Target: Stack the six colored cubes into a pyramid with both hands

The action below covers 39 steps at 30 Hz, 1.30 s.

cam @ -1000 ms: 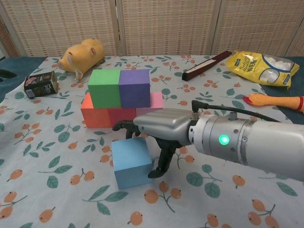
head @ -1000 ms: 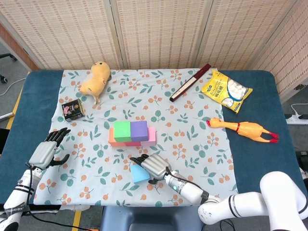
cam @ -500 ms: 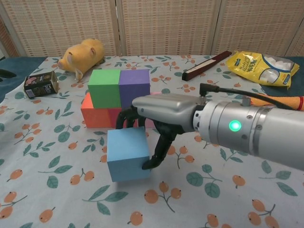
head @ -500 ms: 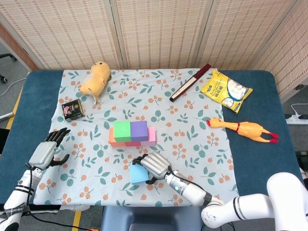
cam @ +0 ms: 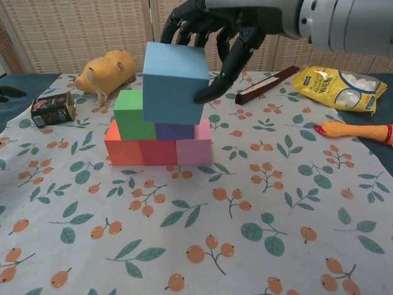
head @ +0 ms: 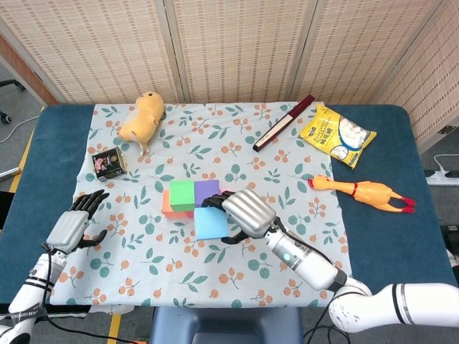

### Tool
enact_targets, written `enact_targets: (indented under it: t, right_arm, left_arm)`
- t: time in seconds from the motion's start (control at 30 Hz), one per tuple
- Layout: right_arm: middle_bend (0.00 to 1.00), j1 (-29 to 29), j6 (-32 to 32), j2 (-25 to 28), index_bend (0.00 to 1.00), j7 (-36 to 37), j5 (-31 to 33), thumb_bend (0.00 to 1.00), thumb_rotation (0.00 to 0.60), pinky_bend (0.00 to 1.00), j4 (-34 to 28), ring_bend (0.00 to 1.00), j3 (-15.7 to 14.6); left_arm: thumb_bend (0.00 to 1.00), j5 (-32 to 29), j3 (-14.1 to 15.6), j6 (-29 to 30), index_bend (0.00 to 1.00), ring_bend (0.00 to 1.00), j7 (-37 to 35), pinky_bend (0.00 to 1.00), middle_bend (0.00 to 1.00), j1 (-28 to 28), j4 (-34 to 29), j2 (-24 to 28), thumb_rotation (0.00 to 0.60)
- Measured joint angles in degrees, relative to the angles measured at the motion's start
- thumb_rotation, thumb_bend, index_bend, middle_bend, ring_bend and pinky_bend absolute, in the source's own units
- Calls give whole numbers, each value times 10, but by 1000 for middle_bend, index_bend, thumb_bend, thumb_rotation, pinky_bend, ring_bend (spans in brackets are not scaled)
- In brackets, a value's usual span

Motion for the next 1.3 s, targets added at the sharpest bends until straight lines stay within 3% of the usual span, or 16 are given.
enact_targets:
  t: [0.23, 0.43, 0.83, 1.3]
  right_arm:
    - [424, 92, -55, -5, 388, -12, 144, 120, 600, 578, 83, 369, 38]
    - [424, 162, -111, -25, 370, -13, 226, 119, 600, 535, 173, 354, 45]
    - [424, 238, -216, -49, 339, 20, 256, 120, 600, 443, 290, 321, 19]
    - [423, 275, -207, -62, 309, 38, 271, 121, 600, 405, 308, 304, -25]
  left_arm:
    - [403, -1, 0, -3, 23, 0, 2, 15, 0, -1, -6, 1, 600]
    - [404, -5, 0, -11, 23, 0, -6, 15, 0, -2, -6, 2, 600]
    - [403, -10, 2, -20, 21, 0, -19, 14, 0, -1, -8, 2, 600]
    - [403, -5, 3, -21, 21, 0, -25, 15, 0, -1, -1, -4, 600]
